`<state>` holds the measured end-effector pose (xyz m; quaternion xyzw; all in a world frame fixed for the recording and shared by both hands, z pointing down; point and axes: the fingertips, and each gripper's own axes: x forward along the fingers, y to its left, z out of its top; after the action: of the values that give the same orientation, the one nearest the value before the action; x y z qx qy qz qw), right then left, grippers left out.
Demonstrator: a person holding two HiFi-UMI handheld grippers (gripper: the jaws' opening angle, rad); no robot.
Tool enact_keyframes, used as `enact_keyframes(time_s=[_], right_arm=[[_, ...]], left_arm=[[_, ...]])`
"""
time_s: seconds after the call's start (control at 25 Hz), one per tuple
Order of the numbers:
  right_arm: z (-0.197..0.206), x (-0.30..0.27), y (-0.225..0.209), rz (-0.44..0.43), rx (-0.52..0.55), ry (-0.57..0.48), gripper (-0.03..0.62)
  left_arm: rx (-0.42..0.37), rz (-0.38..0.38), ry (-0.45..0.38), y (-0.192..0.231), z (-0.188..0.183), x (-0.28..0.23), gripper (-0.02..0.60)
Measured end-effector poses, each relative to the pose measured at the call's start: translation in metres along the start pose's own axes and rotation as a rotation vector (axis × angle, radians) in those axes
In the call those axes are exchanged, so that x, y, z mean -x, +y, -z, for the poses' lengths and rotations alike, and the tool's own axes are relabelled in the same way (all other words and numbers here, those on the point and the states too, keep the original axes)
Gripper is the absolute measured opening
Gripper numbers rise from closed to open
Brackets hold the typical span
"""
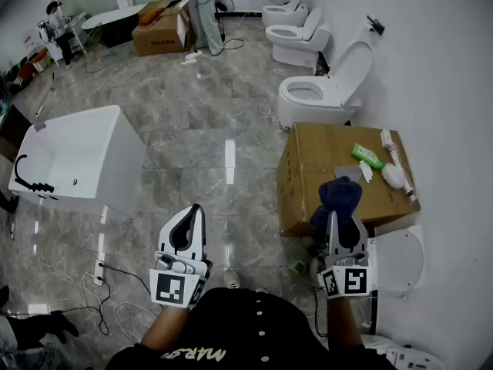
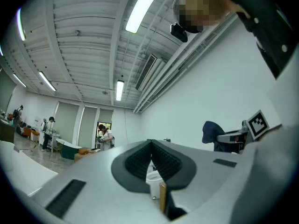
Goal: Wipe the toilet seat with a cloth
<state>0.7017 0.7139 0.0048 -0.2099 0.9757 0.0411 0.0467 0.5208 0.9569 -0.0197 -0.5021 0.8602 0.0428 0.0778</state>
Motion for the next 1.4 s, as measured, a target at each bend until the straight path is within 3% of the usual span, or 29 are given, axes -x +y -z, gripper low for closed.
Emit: enact_keyframes(time_s=[0.72, 1.08, 1.4], right_arm=[[-0.002, -0.011, 0.027, -0.022, -0.023, -0.028, 0.072], [0.018, -0.034, 0.052, 0.002, -0.044, -0.002, 0.074], [0.037, -0.076, 0.055, -0.009, -0.049, 0.023, 0.074]], left_arm=[[0.016, -0.007, 0.003, 0.024, 0.003, 0.008, 0.011], [0.0, -0.013, 0.038, 0.068, 0.022, 0.01, 0.011], [0.011, -0.023, 0.063, 0.093, 0.044, -0.018, 0.011]])
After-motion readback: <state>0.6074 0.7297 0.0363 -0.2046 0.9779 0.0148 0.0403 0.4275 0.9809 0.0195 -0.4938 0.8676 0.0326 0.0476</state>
